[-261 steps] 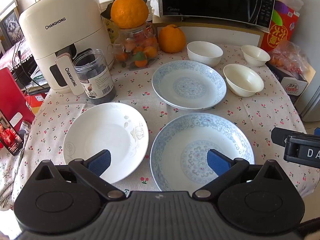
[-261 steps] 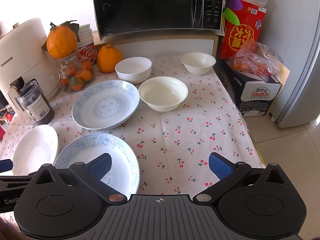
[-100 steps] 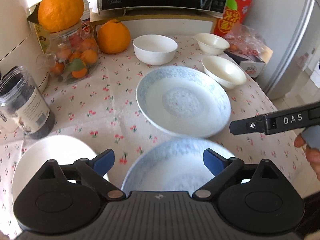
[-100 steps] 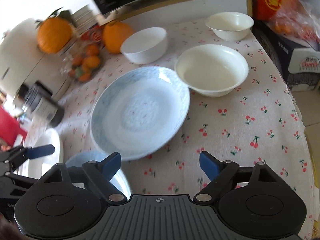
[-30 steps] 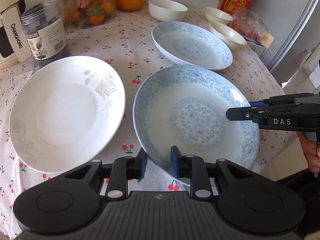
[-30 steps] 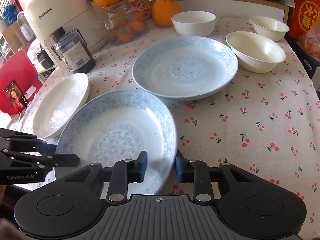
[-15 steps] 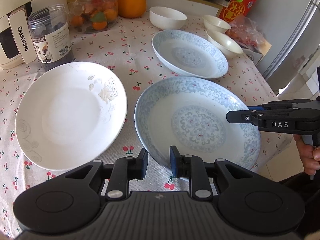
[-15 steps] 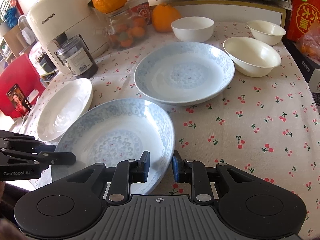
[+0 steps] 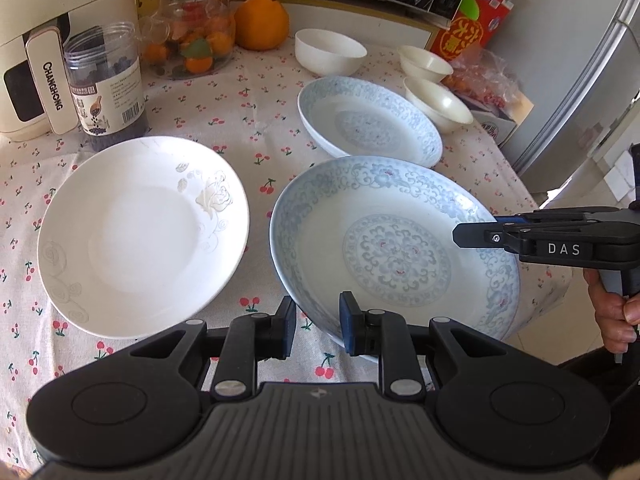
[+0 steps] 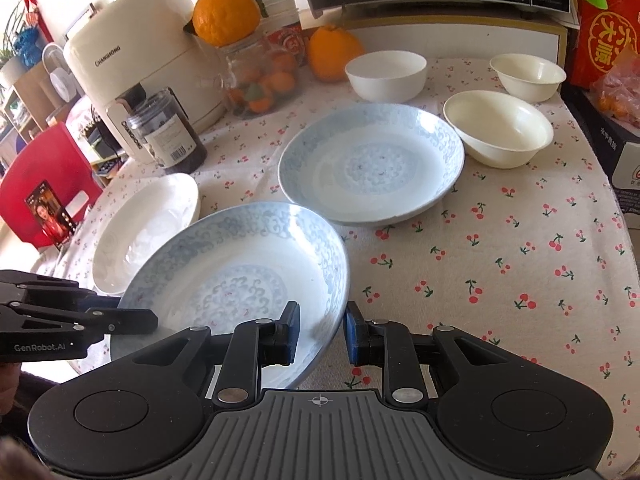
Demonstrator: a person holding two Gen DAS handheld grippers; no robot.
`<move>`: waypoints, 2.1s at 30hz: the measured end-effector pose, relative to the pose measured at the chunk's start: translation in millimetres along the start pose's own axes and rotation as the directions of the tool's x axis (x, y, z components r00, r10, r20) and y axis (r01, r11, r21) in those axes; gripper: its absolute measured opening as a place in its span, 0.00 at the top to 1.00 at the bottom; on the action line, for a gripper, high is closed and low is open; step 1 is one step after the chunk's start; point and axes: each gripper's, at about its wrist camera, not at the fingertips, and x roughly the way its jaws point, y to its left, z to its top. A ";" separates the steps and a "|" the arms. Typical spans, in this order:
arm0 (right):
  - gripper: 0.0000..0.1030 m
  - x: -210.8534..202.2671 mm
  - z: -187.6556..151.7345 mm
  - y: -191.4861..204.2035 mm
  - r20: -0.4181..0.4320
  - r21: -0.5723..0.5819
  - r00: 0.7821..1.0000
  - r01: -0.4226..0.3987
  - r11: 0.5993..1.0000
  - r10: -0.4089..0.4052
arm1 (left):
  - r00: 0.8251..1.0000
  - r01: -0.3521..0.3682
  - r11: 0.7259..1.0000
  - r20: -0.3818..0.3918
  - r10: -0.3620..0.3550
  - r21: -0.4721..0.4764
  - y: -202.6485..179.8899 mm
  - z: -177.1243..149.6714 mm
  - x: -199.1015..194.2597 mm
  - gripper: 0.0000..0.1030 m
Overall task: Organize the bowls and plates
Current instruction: 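Carry the blue-patterned plate with both grippers onto the other blue-patterned plate, then open both grippers and withdraw from the stacked blue plates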
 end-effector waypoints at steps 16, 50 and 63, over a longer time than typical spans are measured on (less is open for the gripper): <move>0.78 -7.1 22.9 -17.6 0.054 0.057 0.998 0.019 0.998 -0.023 | 0.999 -0.003 1.000 0.048 0.002 0.015 -10.5 22.6 7.0 0.80; 0.77 63.3 90.0 -67.9 0.076 0.213 0.968 0.220 0.952 -0.241 | 0.972 -0.204 0.978 0.127 0.198 0.033 -38.7 94.8 85.0 0.82; 0.77 74.8 96.5 -64.5 0.113 0.164 0.943 0.294 0.942 -0.314 | 0.964 -0.237 0.972 0.128 0.233 0.012 -39.4 102.1 99.9 0.82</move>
